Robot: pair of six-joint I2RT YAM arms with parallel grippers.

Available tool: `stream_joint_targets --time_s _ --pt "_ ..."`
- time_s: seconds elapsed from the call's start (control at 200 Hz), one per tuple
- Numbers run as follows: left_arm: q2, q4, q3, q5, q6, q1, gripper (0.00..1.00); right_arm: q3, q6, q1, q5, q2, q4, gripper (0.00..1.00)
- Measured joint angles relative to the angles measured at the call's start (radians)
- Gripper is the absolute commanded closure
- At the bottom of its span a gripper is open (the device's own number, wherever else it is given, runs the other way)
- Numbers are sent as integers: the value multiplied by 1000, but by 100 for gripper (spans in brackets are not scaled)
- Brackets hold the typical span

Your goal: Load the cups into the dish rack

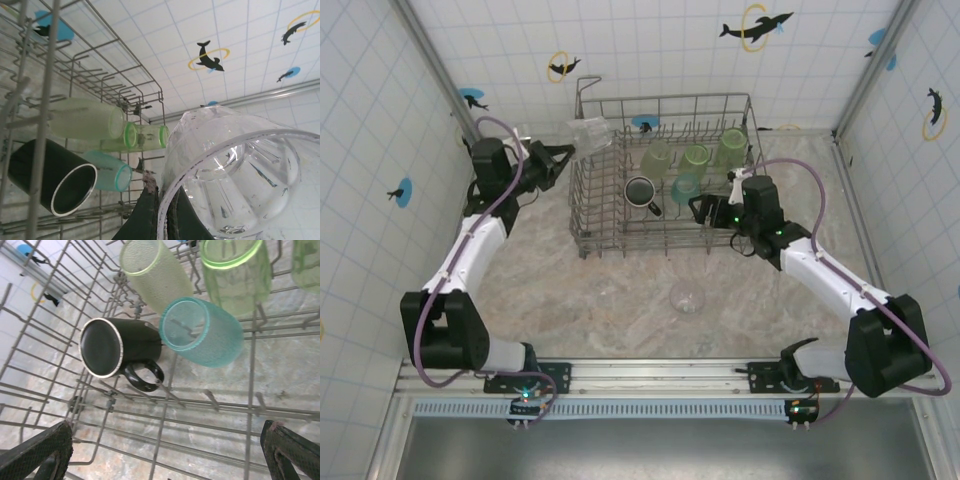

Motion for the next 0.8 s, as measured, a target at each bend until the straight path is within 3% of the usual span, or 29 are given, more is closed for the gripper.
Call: stream_joint_targets --time_s 0.34,0.796 --pt "80 63 0 17 -66 -88 100 20 114 -29 -234 40 243 0" --pt "132 155 0 34 -154 -175 100 90 460 -59 -436 228 675 0"
